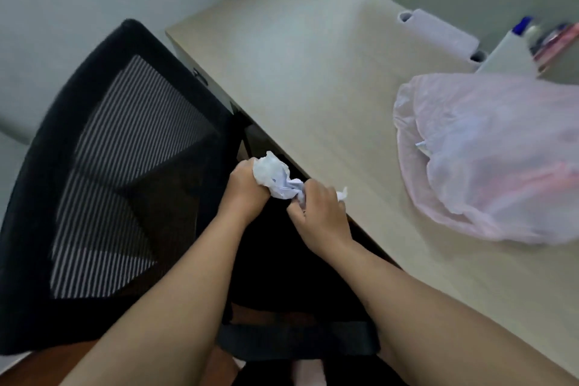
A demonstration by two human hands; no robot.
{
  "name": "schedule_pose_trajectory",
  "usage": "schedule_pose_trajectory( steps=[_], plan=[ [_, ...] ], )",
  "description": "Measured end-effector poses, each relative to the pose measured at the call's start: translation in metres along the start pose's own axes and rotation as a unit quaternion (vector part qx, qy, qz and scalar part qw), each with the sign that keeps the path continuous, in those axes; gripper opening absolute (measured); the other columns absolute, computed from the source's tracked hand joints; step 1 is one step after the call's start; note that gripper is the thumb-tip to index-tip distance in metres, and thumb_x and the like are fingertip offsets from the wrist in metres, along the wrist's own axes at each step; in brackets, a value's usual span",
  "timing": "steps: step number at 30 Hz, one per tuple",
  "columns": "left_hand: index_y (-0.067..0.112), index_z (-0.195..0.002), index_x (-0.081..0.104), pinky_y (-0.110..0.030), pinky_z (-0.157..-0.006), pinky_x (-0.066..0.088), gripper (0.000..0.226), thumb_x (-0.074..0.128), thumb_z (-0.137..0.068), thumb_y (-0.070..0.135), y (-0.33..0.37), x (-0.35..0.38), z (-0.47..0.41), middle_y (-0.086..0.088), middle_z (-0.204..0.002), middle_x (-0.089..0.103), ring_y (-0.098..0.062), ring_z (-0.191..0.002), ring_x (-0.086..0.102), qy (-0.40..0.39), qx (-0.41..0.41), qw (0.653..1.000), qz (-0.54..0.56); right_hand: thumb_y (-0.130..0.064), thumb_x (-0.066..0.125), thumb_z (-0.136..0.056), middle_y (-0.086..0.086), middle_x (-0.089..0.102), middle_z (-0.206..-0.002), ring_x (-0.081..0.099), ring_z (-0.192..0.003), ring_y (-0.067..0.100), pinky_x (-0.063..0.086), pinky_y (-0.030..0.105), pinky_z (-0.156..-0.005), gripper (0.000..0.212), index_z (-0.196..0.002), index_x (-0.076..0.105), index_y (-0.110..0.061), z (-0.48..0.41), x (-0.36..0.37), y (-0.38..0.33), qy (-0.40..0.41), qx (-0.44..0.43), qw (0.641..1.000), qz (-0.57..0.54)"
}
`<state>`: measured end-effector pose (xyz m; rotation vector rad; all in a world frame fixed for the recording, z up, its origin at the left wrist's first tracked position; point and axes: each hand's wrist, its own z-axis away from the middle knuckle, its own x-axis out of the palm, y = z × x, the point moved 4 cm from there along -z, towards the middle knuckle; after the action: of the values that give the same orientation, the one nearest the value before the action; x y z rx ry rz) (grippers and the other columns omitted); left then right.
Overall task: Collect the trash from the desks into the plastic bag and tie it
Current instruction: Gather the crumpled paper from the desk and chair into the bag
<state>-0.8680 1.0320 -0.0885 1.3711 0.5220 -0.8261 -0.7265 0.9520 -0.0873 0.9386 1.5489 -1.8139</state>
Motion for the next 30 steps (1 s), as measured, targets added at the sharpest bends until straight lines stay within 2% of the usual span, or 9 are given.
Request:
schedule_pose_trajectory(
  steps=[6, 9, 12, 15, 17, 21, 24, 28, 30],
  plan=[
    [0.019, -0.081, 0.06, -0.023, -0.056, 0.038, 0.026, 0.046, -0.07, 0.038, 0.088, 0.011, -0.084, 0.008, -0.071, 0.058, -0.004, -0.058, 0.05, -0.046, 0.124, 0.991, 0.002, -0.036, 0.04, -0.087, 0.004, 0.056, -0.094, 0.05, -0.092, 0.031, 0.034, 0.04, -0.071, 0.025, -0.095, 0.05, -0.015, -0.069, -0.082, 0.045, 0.158, 0.029, 0.977, 0.14],
    [0.018, -0.073, 0.052, -0.023, -0.049, 0.033, 0.003, 0.051, -0.073, 0.021, 0.1, 0.04, -0.127, 0.007, -0.064, 0.049, -0.011, -0.053, 0.045, -0.055, 0.12, 0.991, -0.007, -0.036, 0.039, -0.093, 0.001, 0.053, -0.104, 0.048, -0.102, 0.028, 0.034, 0.041, -0.076, 0.021, -0.102, 0.046, -0.018, -0.1, -0.087, 0.082, 0.112, 0.064, 0.977, 0.168],
    [0.017, -0.087, 0.056, -0.025, -0.048, 0.041, 0.016, 0.059, -0.072, 0.018, 0.088, 0.077, -0.147, 0.002, -0.087, 0.056, -0.021, -0.074, 0.058, -0.074, 0.091, 0.992, -0.041, -0.041, 0.037, -0.093, 0.001, 0.053, -0.11, 0.048, -0.108, 0.027, 0.038, 0.042, -0.08, 0.029, -0.106, 0.049, -0.019, -0.117, -0.068, 0.115, 0.074, 0.061, 0.973, 0.212],
    [0.024, -0.132, 0.041, -0.032, -0.083, 0.04, 0.069, 0.075, -0.071, 0.024, 0.077, 0.113, -0.148, 0.0, -0.126, 0.041, -0.028, -0.113, 0.045, -0.087, 0.125, 0.966, -0.208, -0.051, 0.032, -0.087, 0.003, 0.053, -0.125, 0.047, -0.117, 0.031, 0.044, 0.045, -0.084, 0.047, -0.114, 0.055, -0.021, -0.119, -0.048, 0.137, 0.055, 0.057, 0.976, 0.201],
    [0.032, -0.148, 0.017, -0.039, -0.1, 0.03, 0.09, 0.07, -0.074, 0.04, 0.083, 0.114, -0.147, 0.001, -0.144, 0.024, -0.028, -0.127, 0.031, -0.078, 0.122, 0.965, -0.218, -0.059, 0.023, -0.081, 0.004, 0.046, -0.139, 0.039, -0.129, 0.033, 0.042, 0.051, -0.094, 0.064, -0.129, 0.05, -0.026, -0.12, -0.047, 0.142, 0.039, 0.071, 0.976, 0.201],
    [0.035, -0.15, -0.014, -0.046, -0.11, 0.019, 0.11, 0.062, -0.073, 0.055, 0.093, 0.093, -0.15, 0.002, -0.16, -0.001, -0.032, -0.142, 0.013, -0.128, 0.108, 0.953, -0.251, -0.077, 0.022, -0.081, -0.003, 0.023, -0.157, 0.009, -0.146, 0.033, 0.016, 0.058, -0.111, 0.078, -0.15, 0.018, -0.04, -0.121, -0.067, 0.136, -0.006, 0.102, 0.973, 0.208],
    [0.042, -0.145, -0.028, -0.053, -0.114, 0.013, 0.129, 0.07, -0.064, 0.064, 0.099, 0.067, -0.136, 0.006, -0.161, -0.016, -0.037, -0.146, -0.002, -0.171, 0.111, 0.941, -0.271, -0.079, 0.03, -0.081, -0.01, 0.018, -0.159, 0.002, -0.148, 0.03, 0.013, 0.057, -0.112, 0.077, -0.149, 0.01, -0.047, -0.11, -0.092, 0.119, -0.001, 0.097, 0.979, 0.181],
    [0.047, -0.142, -0.03, -0.056, -0.114, 0.011, 0.14, 0.072, -0.051, 0.08, 0.105, 0.041, -0.106, 0.007, -0.161, -0.02, -0.035, -0.147, -0.006, -0.166, 0.089, 0.954, -0.232, -0.068, 0.045, -0.082, -0.001, 0.047, -0.141, 0.043, -0.126, 0.033, 0.042, 0.046, -0.091, 0.07, -0.143, 0.035, -0.036, -0.077, -0.129, 0.097, 0.088, 0.076, 0.978, 0.174],
    [0.045, -0.146, -0.02, -0.055, -0.114, 0.012, 0.132, 0.067, -0.055, 0.082, 0.106, 0.038, -0.092, 0.007, -0.162, -0.015, -0.033, -0.147, -0.004, -0.15, 0.091, 0.961, -0.213, -0.058, 0.064, -0.076, 0.006, 0.058, -0.12, 0.054, -0.104, 0.035, 0.043, 0.042, -0.078, 0.066, -0.133, 0.051, -0.027, -0.05, -0.143, 0.096, 0.168, 0.076, 0.957, 0.226]
  ],
)
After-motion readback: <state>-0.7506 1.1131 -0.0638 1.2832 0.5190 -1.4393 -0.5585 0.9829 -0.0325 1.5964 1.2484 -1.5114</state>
